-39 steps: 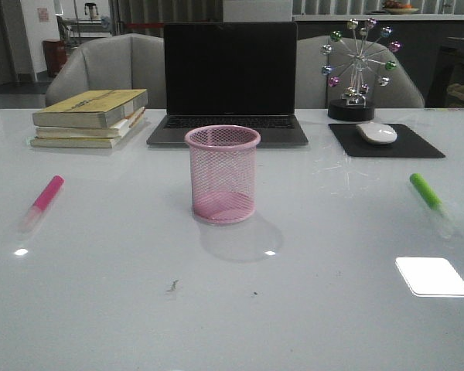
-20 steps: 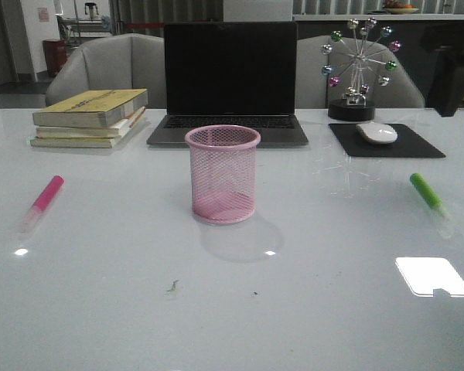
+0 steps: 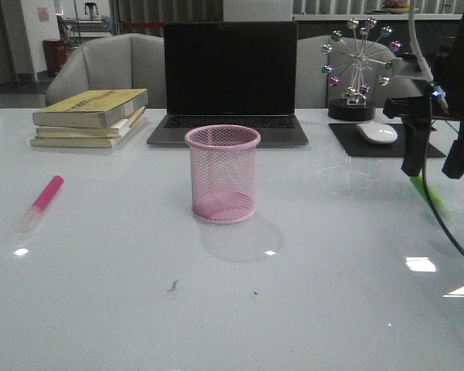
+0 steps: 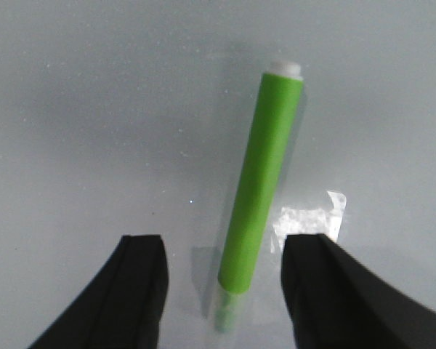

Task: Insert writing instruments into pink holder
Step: 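Lower the right gripper over the green marker and grasp it, then lift the green marker upright and carry it above the pink holder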

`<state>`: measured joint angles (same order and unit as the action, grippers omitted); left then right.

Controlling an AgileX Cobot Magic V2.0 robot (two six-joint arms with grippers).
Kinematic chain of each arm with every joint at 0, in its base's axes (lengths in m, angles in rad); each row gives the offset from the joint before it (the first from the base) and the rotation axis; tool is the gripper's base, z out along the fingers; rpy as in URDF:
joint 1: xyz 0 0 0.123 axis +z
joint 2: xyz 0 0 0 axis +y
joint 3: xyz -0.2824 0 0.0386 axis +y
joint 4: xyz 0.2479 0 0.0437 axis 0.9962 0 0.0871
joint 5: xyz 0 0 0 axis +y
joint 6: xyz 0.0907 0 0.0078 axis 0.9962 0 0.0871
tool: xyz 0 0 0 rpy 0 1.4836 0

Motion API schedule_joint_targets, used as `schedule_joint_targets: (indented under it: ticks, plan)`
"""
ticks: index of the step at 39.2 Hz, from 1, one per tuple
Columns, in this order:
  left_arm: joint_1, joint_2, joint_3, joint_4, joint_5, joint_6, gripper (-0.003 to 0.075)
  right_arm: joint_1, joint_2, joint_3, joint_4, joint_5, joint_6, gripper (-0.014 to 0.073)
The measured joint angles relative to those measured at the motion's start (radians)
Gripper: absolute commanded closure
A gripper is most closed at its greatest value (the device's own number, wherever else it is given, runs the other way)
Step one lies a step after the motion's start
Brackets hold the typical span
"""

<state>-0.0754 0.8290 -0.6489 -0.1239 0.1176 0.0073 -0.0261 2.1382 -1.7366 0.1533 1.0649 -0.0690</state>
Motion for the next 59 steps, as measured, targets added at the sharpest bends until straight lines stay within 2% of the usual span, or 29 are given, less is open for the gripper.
schedule_joint_targets:
  ticks: [23,27,34,36,47,59]
  plan:
    - [0.000,0.000,0.000,0.000,-0.036,0.000,0.0339,0.000,0.084,-0.019,-0.021,-0.002,0.002,0.0139]
    - [0.000,0.000,0.000,0.000,-0.043,0.000,0.0339,0.000,0.085,-0.022,-0.024,-0.002,0.002,0.0237]
    - [0.000,0.000,0.000,0.000,-0.045,0.000,0.0339,0.000,0.087,-0.022,-0.033,-0.002,0.002,0.0536]
    - [0.000,0.000,0.000,0.000,-0.045,0.000,0.0339,0.000,0.087,-0.022,-0.033,-0.002,0.002,0.0575]
    - [0.000,0.000,0.000,0.000,-0.045,0.000,0.0339,0.024,0.060,-0.020,-0.033,-0.043,-0.001,0.0565]
    - [0.000,0.000,0.000,0.000,-0.045,0.000,0.0339,0.134,-0.166,-0.018,-0.033,-0.196,-0.012,0.0565]
